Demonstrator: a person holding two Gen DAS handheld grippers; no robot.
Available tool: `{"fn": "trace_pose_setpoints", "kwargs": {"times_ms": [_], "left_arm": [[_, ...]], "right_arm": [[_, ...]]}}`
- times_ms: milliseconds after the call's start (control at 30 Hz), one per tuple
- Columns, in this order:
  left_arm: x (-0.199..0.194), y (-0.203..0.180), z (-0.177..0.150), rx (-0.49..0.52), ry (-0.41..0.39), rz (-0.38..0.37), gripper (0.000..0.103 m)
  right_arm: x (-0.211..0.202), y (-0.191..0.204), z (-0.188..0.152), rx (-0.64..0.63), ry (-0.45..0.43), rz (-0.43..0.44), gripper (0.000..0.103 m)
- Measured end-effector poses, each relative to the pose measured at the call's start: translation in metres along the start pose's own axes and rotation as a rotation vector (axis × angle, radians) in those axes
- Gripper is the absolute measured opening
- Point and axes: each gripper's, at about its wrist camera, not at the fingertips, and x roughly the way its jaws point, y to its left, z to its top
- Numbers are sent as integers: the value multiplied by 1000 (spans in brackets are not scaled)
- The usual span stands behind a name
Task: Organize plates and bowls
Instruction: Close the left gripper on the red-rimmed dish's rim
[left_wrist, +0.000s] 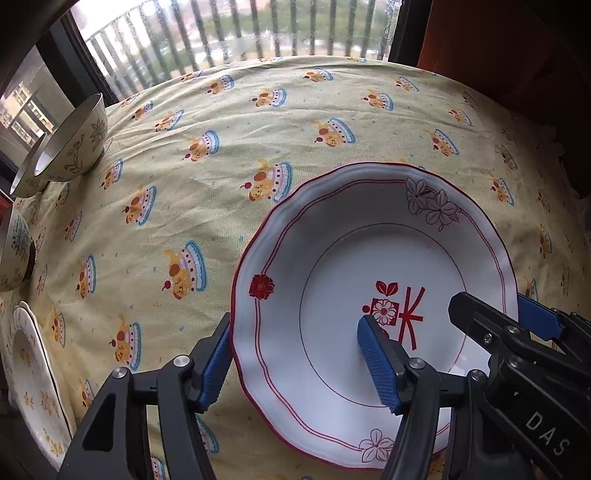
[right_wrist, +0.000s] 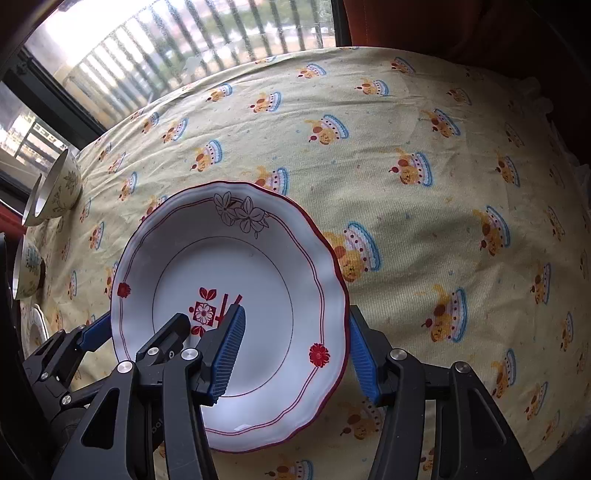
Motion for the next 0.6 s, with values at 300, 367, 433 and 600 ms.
{"fn": "trace_pose_setpoints", "kwargs": {"times_ms": [300,367,433,600], "left_arm": [[0,9,-3,-40,-15,-35,66],[1,9,0,-52,-20,-34,66],[2,8,3,-51,-27,-27,65],[4,6,11,-56,-37,0,62]], "right_arm": [[5,-2,3,-4,1,-21,47],[10,-1,7,-27,-1,-49,43],[16,-1,10,-38,5,-47,42],[17,3,14,-56,-19,-66,42]]}}
